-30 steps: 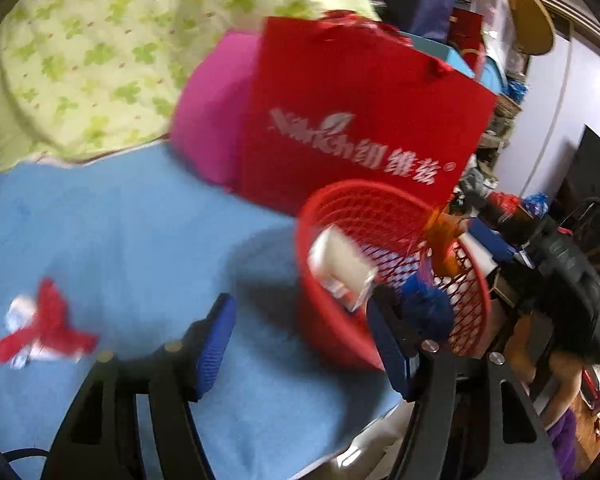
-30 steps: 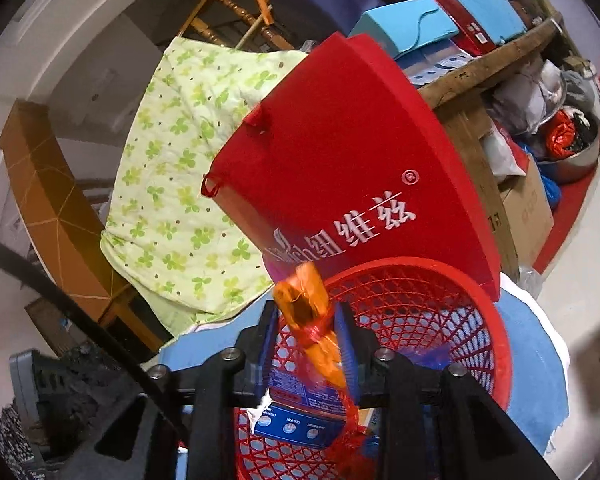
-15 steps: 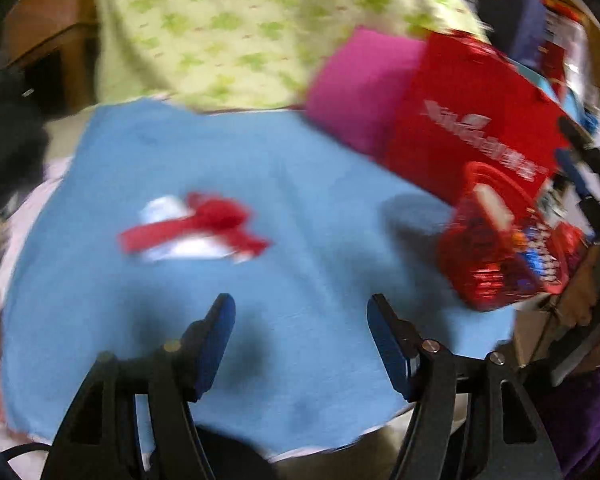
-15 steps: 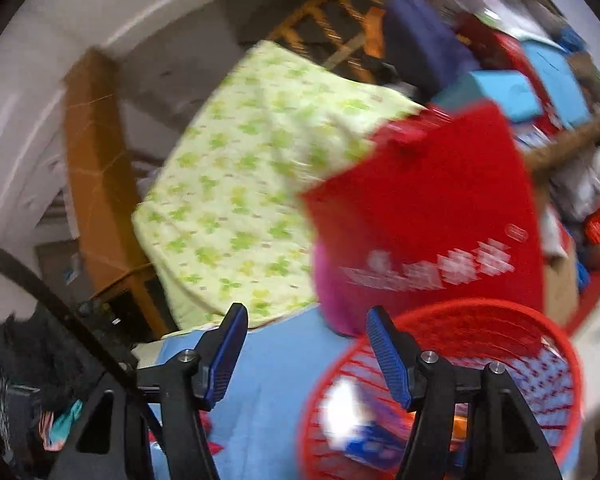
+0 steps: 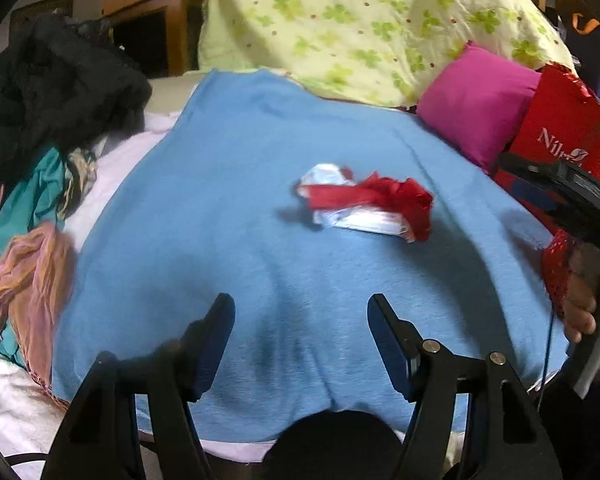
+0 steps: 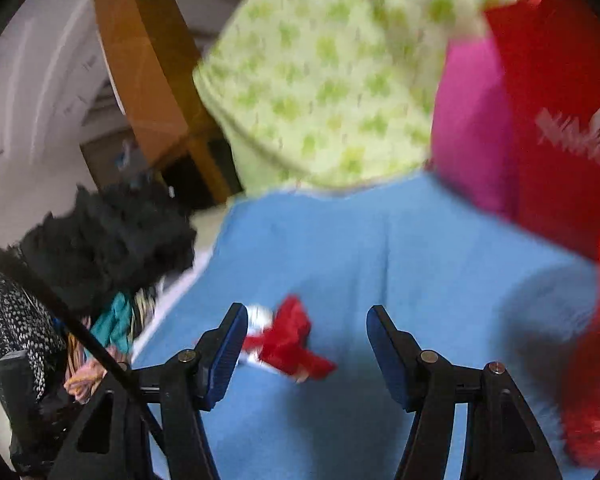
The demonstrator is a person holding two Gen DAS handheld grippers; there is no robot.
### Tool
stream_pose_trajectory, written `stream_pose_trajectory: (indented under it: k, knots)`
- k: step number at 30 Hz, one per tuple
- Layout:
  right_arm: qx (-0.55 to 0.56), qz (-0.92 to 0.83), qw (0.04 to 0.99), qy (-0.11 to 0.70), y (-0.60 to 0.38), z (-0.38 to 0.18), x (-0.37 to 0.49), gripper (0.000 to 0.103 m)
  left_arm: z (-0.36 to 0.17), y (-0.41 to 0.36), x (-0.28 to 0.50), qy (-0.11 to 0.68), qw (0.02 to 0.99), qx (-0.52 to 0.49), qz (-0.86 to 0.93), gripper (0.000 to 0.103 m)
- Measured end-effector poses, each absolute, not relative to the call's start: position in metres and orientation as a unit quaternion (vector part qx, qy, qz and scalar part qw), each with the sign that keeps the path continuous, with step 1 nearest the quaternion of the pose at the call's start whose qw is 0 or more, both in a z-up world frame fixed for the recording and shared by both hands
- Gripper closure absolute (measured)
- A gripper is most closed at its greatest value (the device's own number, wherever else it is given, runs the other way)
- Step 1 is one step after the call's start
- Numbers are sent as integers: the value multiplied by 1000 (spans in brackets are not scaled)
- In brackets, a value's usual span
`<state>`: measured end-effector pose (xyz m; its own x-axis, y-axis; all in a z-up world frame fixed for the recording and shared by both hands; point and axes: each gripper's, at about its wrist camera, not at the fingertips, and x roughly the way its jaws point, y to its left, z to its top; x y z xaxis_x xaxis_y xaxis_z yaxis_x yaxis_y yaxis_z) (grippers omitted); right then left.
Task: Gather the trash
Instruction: 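Move both open grippers back over the trash on the blanket, then grasp the blue-and-white mask with the left gripper while the right gripper grasps the red bag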
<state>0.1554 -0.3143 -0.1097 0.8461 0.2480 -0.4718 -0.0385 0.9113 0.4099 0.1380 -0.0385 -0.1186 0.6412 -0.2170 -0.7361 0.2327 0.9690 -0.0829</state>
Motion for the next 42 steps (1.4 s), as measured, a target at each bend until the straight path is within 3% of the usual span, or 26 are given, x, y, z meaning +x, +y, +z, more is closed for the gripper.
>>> stream_pose_trajectory:
  k: [10, 14, 19, 30, 42]
  knots:
    - [291, 90, 875, 377, -296, -182, 256, 45, -135, -13, 155, 429, 897, -5, -106, 34]
    - [267, 100, 867, 408, -277, -191, 280, 62, -139, -10, 161, 433, 896, -3, -99, 34]
    - [255, 101, 874, 400, -277, -181, 274, 76, -142, -15, 174, 438, 893, -9, -99, 34]
    - [261, 79, 903, 333, -336, -139, 220, 78, -129, -64, 227, 420, 898, -7, -133, 34]
    - [262, 79, 894, 354, -356, -141, 206, 78, -164, -98, 298, 484, 862, -27, -148, 36]
